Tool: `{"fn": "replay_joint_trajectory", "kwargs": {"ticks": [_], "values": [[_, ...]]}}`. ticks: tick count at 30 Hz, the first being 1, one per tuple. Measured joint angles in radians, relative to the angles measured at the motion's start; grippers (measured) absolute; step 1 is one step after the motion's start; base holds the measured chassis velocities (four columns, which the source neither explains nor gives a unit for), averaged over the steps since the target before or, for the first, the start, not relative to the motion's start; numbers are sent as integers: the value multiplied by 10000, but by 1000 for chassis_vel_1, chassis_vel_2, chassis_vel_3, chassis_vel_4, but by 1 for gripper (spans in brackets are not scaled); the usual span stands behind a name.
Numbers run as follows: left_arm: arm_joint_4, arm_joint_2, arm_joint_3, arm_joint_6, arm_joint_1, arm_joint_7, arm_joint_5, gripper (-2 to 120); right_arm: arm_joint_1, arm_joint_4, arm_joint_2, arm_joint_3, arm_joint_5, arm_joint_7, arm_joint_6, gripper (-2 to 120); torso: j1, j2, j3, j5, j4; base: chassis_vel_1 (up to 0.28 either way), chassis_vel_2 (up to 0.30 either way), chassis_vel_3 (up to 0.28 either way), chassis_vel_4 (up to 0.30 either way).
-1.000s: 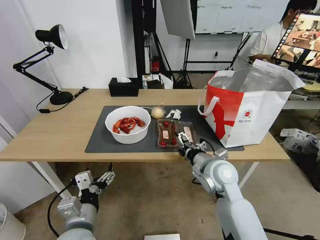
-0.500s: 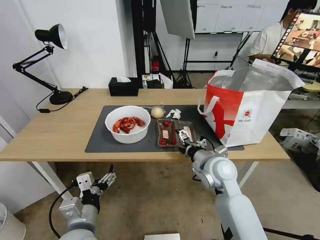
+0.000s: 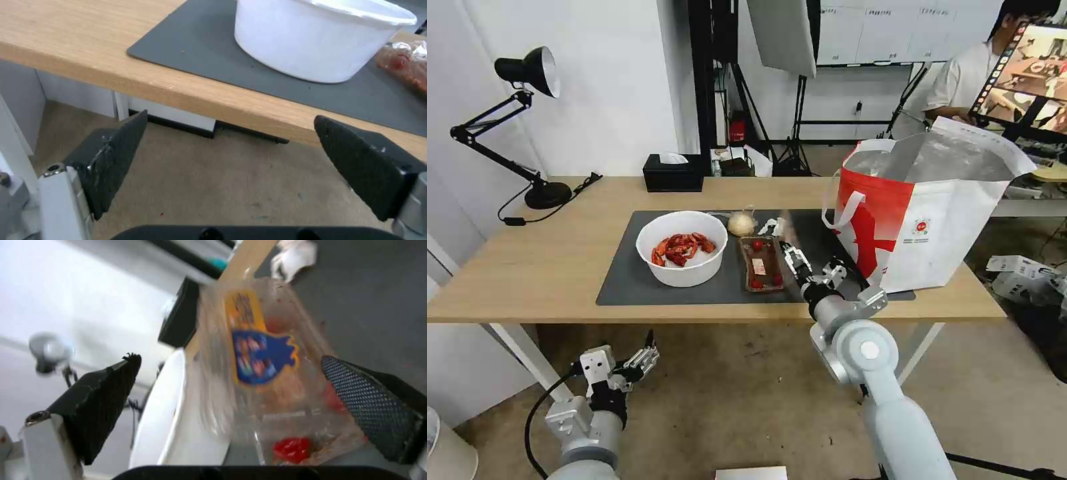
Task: Pick up the trash from the table and place it into the takeout bag.
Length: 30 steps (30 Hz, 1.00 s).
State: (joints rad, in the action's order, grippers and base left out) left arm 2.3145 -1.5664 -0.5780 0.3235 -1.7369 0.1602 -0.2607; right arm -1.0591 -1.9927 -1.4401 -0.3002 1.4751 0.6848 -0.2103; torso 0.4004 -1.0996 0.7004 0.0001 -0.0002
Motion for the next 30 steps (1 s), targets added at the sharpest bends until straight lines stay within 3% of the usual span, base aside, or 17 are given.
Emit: {"fn": "replay_joint_trajectory", "kwargs": {"ticks": [5, 8, 13, 21, 23, 24, 27, 28, 30], "values": [[0, -20, 23, -38, -9, 0, 8, 100, -36, -66, 285, 495, -1636, -1601, -295, 100, 0, -1, -3, -1, 0, 0, 0, 0, 0], [-3, -28, 25, -72, -14, -3, 9, 100, 157, 134, 377, 778, -1981, -1831, -705, 100, -3, -2, -3, -2, 1, 0, 0, 0, 0], [18, -68, 23, -145, -71, -7, 28, 100, 909, 764, 281, 1091, -48, -739, -1447, 100, -3, -3, -3, -1, 4, 0, 0, 0, 0], [135, -22, -47, -180, -55, -19, 2, 100, 1013, 308, 644, 981, 139, -1063, -1202, 100, -4, -3, -4, 0, 2, 0, 0, 0, 0], [134, -11, -52, -212, -14, -28, -13, 100, 1277, 226, 1237, 1068, -1059, -2406, -1282, 100, -5, -4, -4, 1, 1, 0, 0, 0, 0], [134, -11, -52, -212, -14, -28, -13, 100, 1277, 226, 1237, 1068, -1059, -2406, -1282, 100, -5, -4, -4, 1, 1, 0, 0, 0, 0], [134, 72, -75, -234, 72, -38, -51, 100, 2130, 990, 2362, 1584, -4378, -4972, -1367, 96, -4, -4, -4, -1, 2, 0, 0, 0, 0], [134, 72, -75, -234, 72, -38, -51, 100, 2130, 990, 2362, 1584, -4378, -4972, -1367, 96, -4, -4, -4, -1, 2, 0, 0, 0, 0], [132, 121, -78, -365, 125, -65, -102, 100, 2781, 1923, 3038, 2030, -6409, -6787, -940, 86, -4, -3, -3, 1, 2, 0, 0, 0, 0]]}}
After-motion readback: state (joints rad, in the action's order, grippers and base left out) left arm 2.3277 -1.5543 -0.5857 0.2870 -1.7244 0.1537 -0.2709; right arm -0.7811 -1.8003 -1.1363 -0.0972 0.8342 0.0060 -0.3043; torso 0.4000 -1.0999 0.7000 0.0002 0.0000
